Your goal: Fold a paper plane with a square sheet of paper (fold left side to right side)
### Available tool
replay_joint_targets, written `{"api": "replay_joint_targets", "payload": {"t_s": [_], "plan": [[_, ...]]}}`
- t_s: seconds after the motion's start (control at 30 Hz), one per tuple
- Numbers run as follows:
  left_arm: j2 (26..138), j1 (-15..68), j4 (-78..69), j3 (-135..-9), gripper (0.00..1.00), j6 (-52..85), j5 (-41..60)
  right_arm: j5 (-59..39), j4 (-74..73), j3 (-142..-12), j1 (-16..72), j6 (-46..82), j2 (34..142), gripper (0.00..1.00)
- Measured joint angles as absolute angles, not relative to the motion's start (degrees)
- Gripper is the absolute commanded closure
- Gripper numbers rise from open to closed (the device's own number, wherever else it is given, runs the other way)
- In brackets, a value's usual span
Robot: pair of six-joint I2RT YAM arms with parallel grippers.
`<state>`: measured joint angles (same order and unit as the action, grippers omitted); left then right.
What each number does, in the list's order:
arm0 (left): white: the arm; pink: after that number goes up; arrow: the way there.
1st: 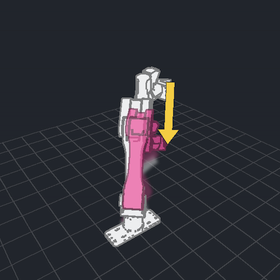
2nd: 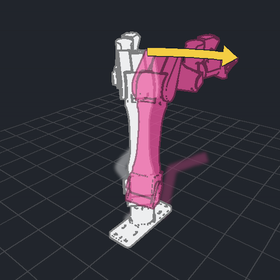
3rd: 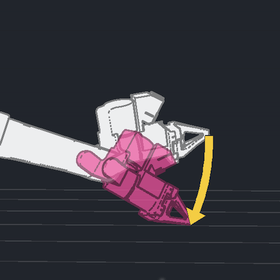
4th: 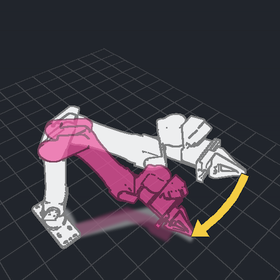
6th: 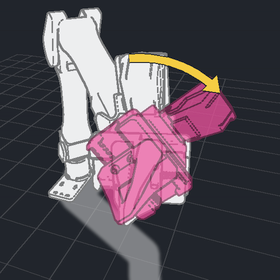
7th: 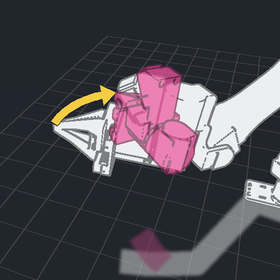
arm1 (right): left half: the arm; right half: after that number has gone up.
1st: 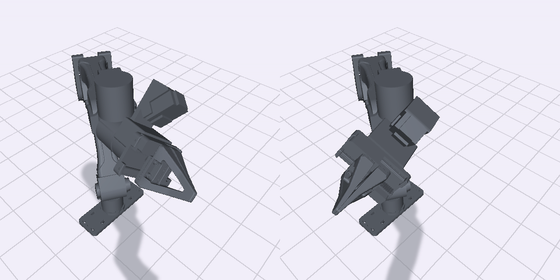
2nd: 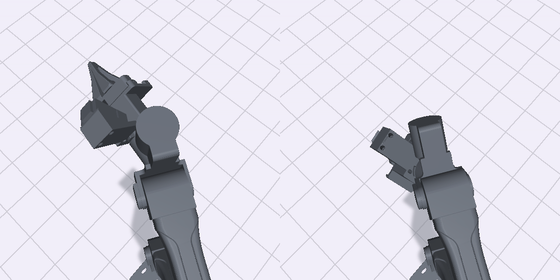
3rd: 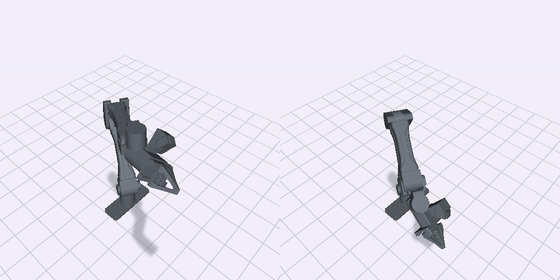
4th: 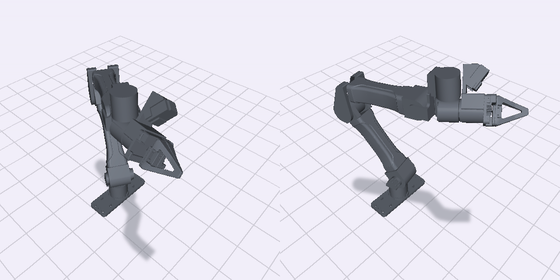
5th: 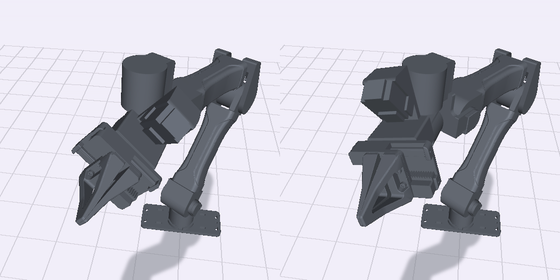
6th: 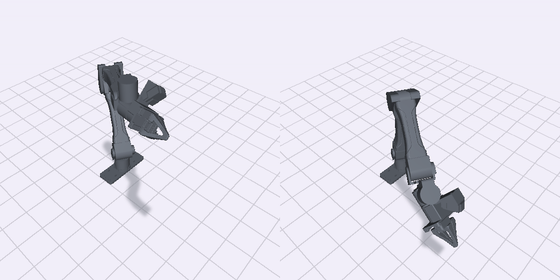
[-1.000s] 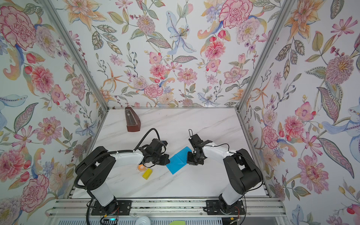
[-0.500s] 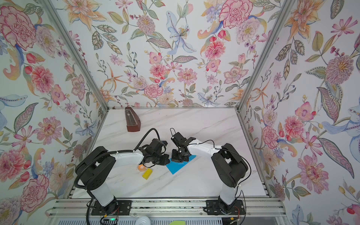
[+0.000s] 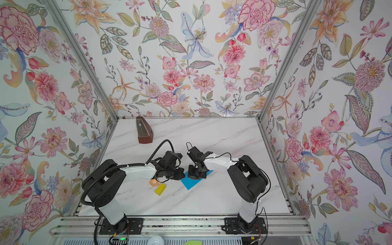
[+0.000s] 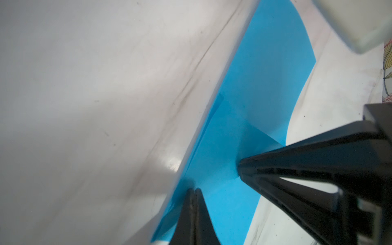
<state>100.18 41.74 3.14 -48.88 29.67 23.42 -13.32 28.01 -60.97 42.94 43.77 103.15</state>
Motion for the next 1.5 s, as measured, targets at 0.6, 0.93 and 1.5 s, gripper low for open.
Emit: {"api": "replay_joint_targets", "payload": {"t_s": [0.6,0.93,1.5], "plan": [[100.18,41.63,3.18,-48.88,1.00,29.67,23.44,-11.03,29.28,-57.25,40.82,43.05,99.72,0.98],[100.18,41.63,3.18,-48.88,1.00,29.67,23.53,-7.68,31.14,-54.94,39.79,42.65,97.21,0.99],[99.31,41.47,3.33,-48.07,1.00,30.81,23.27,-10.33,29.06,-54.74,40.88,47.75,89.19,0.95]]}}
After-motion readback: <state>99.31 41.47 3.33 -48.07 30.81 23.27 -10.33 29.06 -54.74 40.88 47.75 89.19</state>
